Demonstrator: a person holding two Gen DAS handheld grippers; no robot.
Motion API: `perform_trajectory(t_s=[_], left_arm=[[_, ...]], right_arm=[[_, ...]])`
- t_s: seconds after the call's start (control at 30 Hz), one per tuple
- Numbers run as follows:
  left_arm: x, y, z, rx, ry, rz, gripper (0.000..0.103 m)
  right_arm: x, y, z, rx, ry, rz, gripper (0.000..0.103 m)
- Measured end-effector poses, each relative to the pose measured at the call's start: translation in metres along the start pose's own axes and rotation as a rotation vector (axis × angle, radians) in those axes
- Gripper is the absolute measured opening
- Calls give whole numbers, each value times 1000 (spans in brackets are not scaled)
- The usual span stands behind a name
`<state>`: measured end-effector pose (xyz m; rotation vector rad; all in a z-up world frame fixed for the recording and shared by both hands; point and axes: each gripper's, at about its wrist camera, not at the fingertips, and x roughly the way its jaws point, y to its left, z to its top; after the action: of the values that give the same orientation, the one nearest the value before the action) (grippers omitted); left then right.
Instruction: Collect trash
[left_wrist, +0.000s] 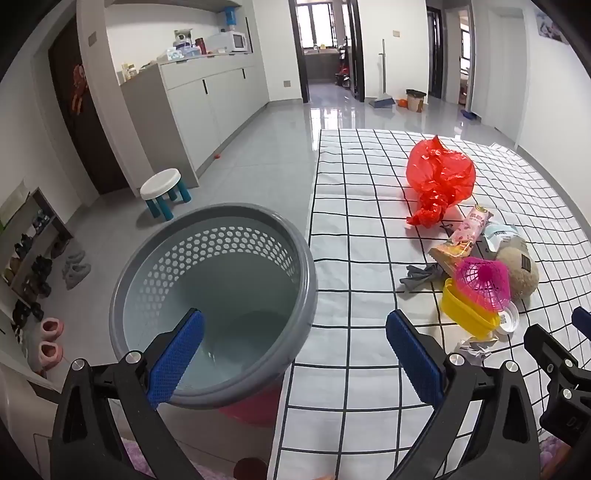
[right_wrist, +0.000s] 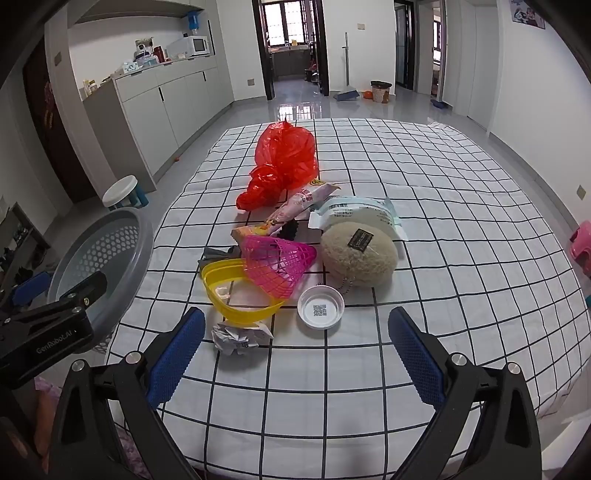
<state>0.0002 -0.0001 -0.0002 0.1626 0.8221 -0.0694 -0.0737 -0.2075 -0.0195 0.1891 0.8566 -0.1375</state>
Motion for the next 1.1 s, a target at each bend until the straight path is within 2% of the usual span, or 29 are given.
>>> perform_trajectory(t_s=[0.5,0.57,1.1], left_arm=[[-9,-8,-7,3,-17,-16,97],[-4,-18,0,28,-11,-21,97],[-2,-27,-1,34,-21,-29,97]], right_arm=[[-1,-10,0,1,0,0,95],[-1,-11,-1,17,-1,-1,95],[-2,-17,-2,28,-1,-2,95]])
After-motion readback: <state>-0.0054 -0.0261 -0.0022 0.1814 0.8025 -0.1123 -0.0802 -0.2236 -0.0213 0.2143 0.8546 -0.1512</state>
